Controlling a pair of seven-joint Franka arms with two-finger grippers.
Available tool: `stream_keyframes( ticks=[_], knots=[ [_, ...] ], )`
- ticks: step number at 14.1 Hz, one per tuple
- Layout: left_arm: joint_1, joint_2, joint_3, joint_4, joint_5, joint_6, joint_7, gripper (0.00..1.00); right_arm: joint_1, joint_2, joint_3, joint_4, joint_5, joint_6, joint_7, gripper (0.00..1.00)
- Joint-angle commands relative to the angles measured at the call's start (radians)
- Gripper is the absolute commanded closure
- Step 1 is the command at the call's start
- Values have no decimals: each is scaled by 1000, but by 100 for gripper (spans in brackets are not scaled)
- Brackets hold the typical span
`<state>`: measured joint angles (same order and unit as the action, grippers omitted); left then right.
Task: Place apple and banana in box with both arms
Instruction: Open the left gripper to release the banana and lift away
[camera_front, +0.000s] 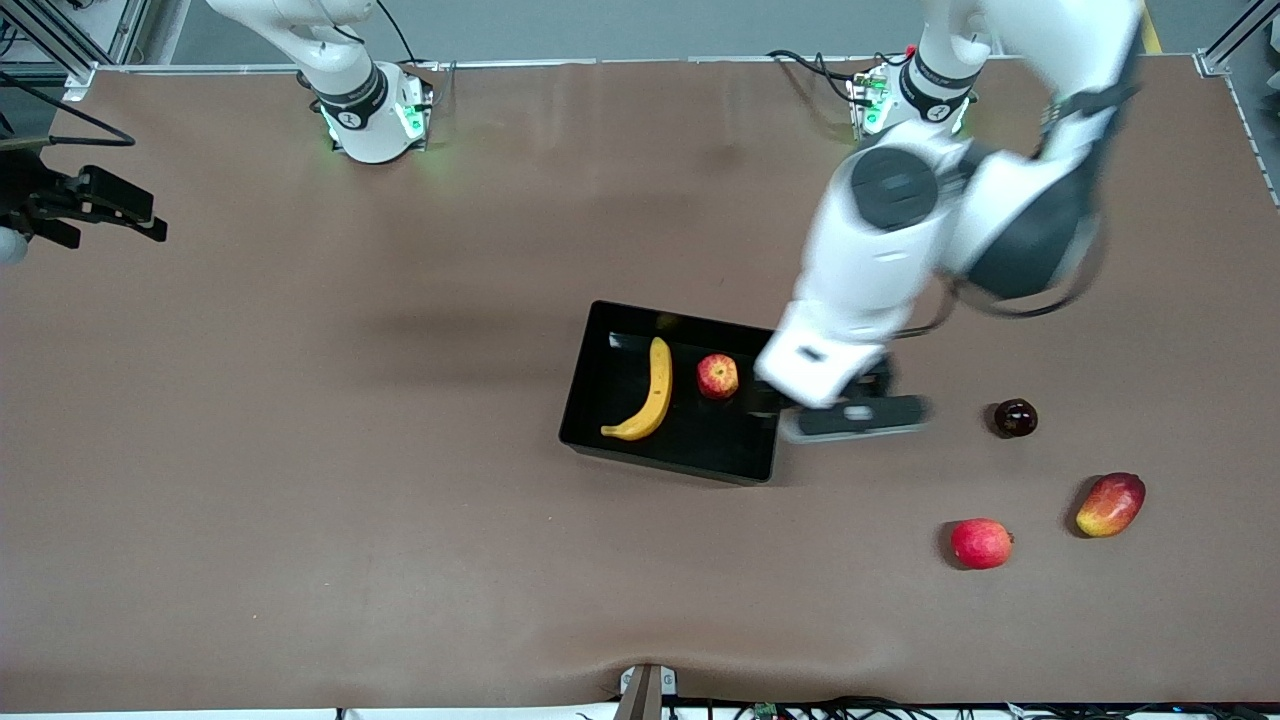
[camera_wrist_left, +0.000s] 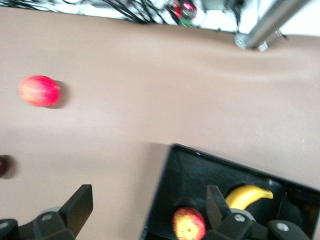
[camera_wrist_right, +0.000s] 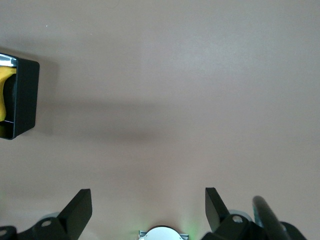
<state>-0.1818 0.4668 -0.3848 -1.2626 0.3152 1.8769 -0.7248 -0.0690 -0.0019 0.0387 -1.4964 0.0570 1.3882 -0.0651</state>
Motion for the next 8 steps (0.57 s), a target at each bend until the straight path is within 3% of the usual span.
stream_keyframes(
  ticks=[1, 5, 8],
  knots=[
    [79, -117, -2, -51, -27, -71, 13, 0, -6, -26, 4, -22, -8, 0, 5, 0],
    [159, -183, -2, -52, -37, -185, 151, 0, -6, -24, 4, -22, -6, 2, 2, 0],
    [228, -235, -2, -55, -142, -272, 211, 0, -6, -24, 4, -19, -6, 0, -2, 0]
  ],
)
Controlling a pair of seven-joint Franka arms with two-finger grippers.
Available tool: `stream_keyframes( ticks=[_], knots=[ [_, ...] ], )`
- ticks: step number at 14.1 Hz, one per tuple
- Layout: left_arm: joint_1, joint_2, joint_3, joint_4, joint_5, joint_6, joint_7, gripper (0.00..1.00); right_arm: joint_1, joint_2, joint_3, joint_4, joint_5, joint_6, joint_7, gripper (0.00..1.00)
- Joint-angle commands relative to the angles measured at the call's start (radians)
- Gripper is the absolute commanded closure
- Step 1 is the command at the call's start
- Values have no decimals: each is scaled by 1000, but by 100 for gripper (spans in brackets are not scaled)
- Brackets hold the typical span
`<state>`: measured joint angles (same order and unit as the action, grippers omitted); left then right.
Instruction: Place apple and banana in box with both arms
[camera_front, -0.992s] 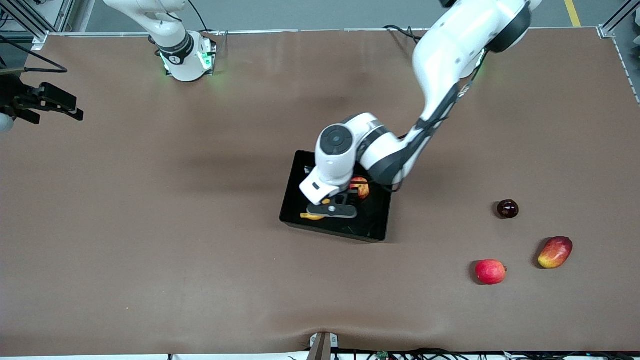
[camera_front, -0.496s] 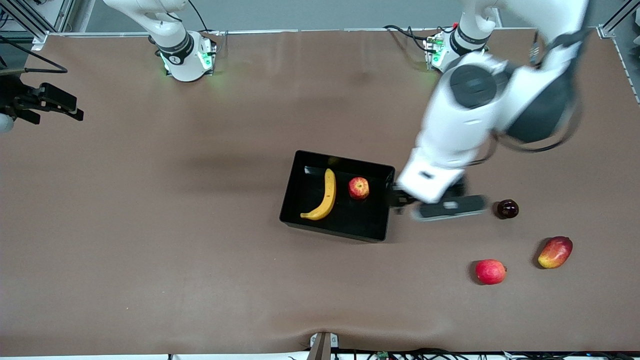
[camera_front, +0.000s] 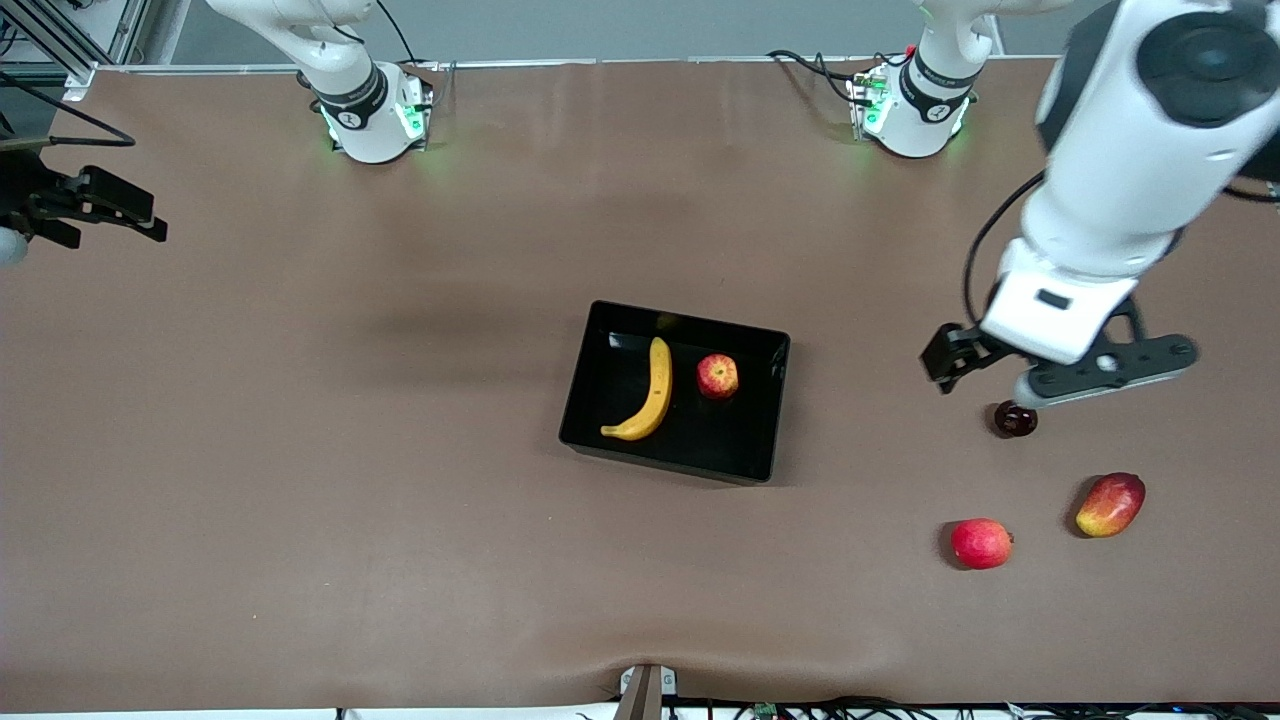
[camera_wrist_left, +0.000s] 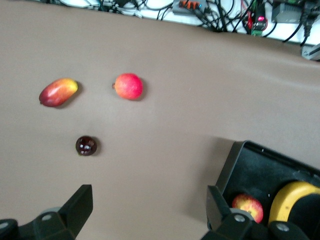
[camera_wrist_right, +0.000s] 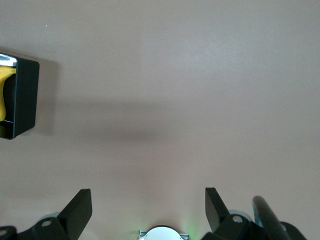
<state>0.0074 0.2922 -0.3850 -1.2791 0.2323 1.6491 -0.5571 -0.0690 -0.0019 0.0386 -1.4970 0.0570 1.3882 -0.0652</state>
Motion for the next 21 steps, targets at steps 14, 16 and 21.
stream_keyframes(
  ticks=[14, 16, 21],
  knots=[
    [-7, -272, 179, -210, -80, -161, 348, 0, -6, -23, 4, -17, -6, 2, -2, 0],
    [-15, -283, 230, -226, -108, -152, 428, 0, -6, -23, 4, -15, -5, 2, -2, 0],
    [-24, -320, 239, -275, -114, -89, 447, 0, -5, -21, 4, -14, -3, 2, 4, 0]
  ],
)
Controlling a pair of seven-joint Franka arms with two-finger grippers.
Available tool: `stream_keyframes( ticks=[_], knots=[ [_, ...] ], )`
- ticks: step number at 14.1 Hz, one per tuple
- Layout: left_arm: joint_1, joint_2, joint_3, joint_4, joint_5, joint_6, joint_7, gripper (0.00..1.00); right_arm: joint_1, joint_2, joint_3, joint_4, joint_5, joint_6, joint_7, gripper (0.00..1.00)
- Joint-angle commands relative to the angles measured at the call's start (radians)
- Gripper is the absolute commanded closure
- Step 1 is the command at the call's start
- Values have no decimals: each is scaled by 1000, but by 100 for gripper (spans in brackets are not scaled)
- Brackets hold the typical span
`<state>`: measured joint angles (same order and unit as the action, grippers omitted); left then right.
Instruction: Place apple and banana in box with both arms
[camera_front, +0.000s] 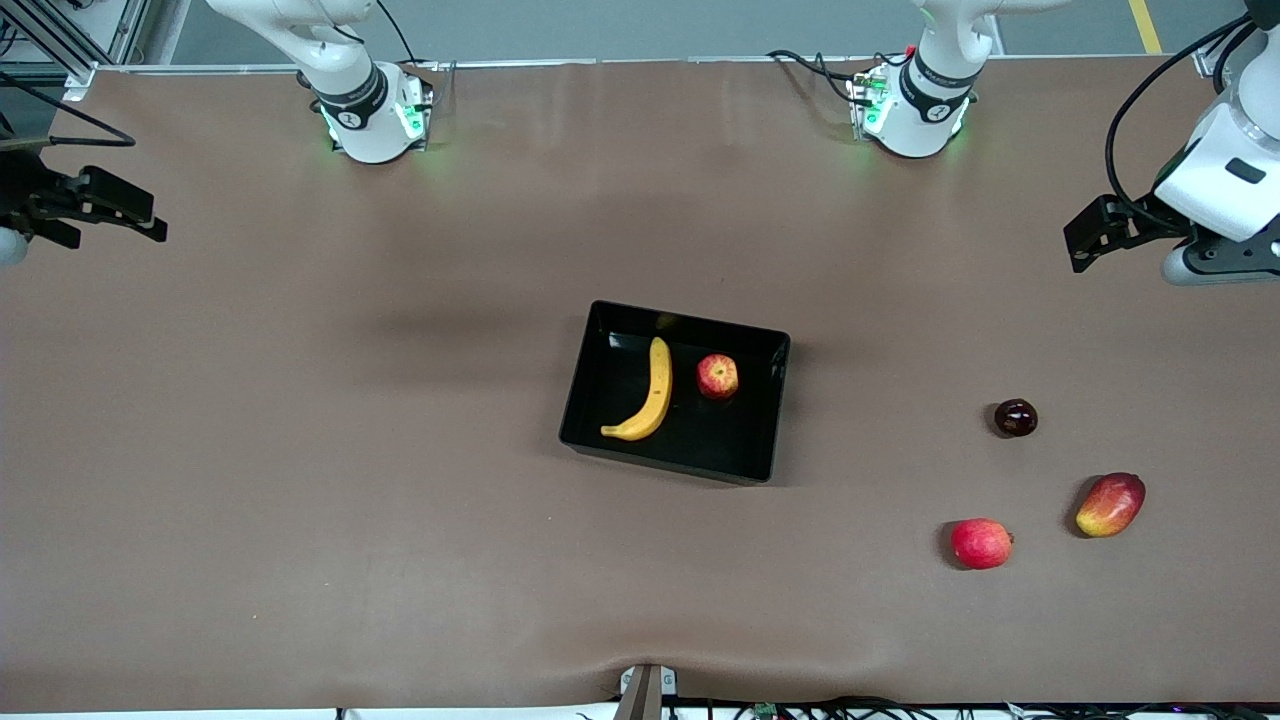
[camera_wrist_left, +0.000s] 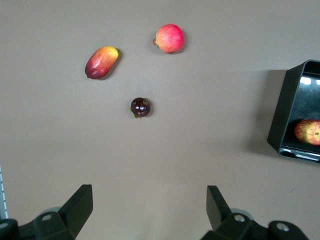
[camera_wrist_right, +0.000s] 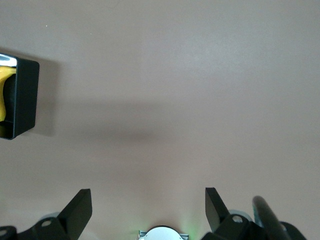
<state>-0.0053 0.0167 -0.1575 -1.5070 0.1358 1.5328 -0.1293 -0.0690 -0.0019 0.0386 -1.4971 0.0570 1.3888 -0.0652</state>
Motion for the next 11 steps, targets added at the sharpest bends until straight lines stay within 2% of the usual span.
stream_keyframes(
  ticks=[1, 4, 11],
  knots=[
    [-10, -49, 12, -47, -39, 27, 31, 0, -5, -23, 4, -14, -2, 2, 5, 0],
    [-7, -61, 35, -55, -117, 4, 43, 0, -8, -21, 3, -12, -2, -7, 5, 0],
    [-13, -66, 41, -38, -140, -3, 42, 0, -9, -21, 4, -11, 0, -8, 5, 0]
  ],
)
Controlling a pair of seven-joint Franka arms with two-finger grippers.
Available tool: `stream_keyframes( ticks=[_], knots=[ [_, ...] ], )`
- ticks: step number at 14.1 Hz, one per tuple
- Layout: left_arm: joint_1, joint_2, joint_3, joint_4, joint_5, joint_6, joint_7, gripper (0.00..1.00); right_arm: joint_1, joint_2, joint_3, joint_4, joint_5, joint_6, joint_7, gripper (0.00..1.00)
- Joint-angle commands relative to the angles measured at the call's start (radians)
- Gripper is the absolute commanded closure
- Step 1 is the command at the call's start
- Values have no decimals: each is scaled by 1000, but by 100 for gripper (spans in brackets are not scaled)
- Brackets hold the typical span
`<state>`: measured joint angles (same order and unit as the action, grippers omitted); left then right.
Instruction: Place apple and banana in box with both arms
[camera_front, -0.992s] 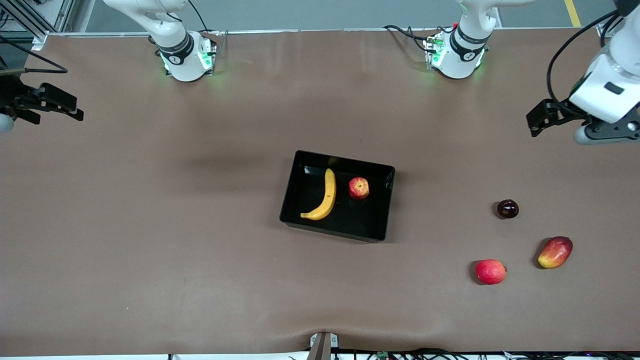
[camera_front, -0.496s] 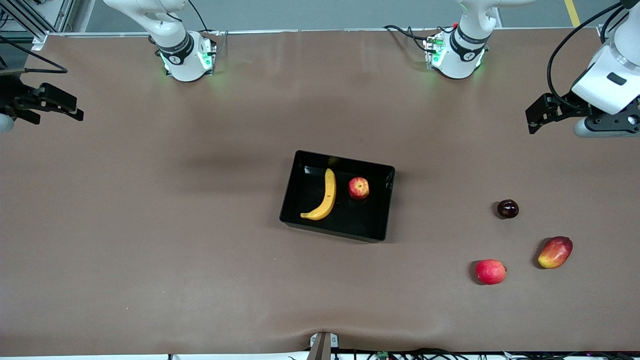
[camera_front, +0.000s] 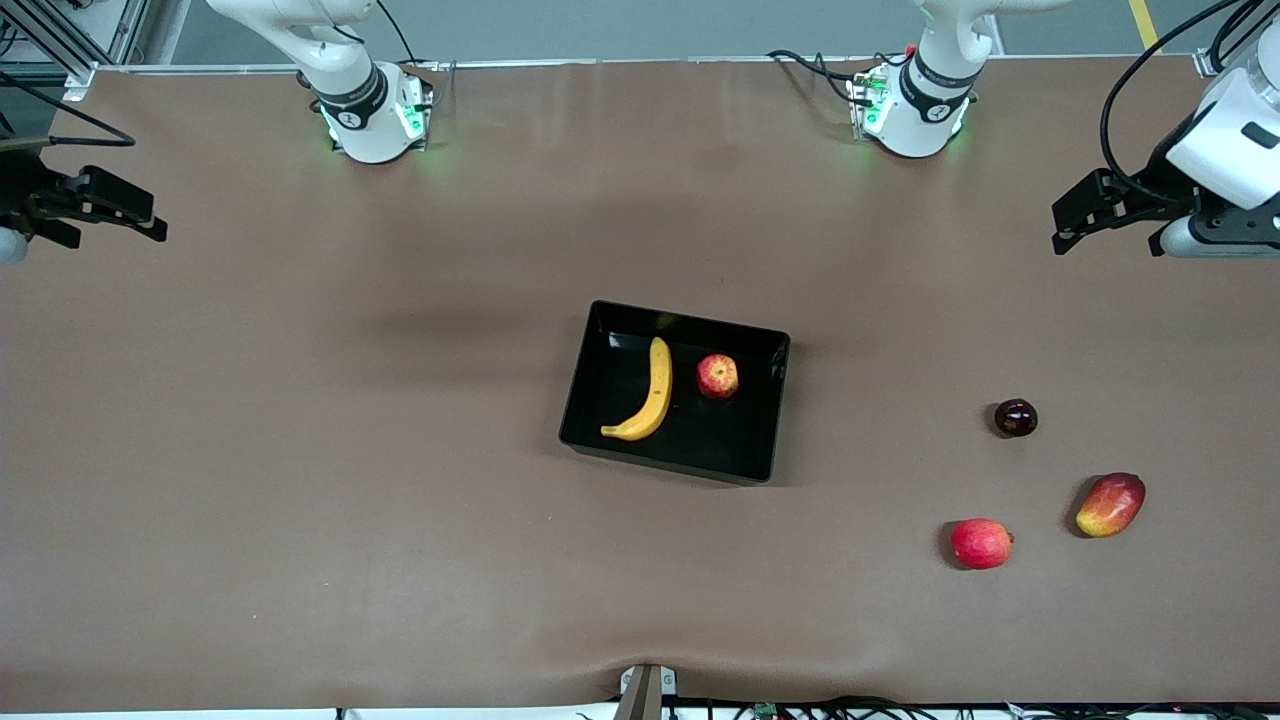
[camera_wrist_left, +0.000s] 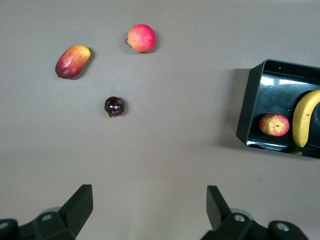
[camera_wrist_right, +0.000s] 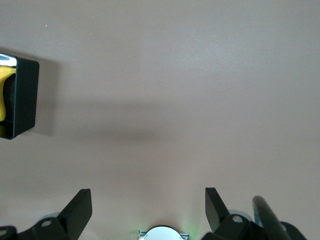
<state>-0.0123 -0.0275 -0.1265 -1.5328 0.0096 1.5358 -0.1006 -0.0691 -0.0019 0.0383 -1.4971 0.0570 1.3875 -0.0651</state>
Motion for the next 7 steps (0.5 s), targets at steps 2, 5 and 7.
stream_keyframes(
  ticks=[2, 5, 7],
  knots=[
    [-2, -22, 5, -13, -3, -6, 3, 0, -9, -21, 5, -9, 0, -7, 5, 0],
    [6, -14, 1, 2, -2, -17, -2, 0, -8, -21, 5, -9, 0, -5, 5, 0],
    [8, -14, 1, 2, -2, -19, -1, 0, -9, -21, 5, -9, 0, -5, 5, 0]
  ],
)
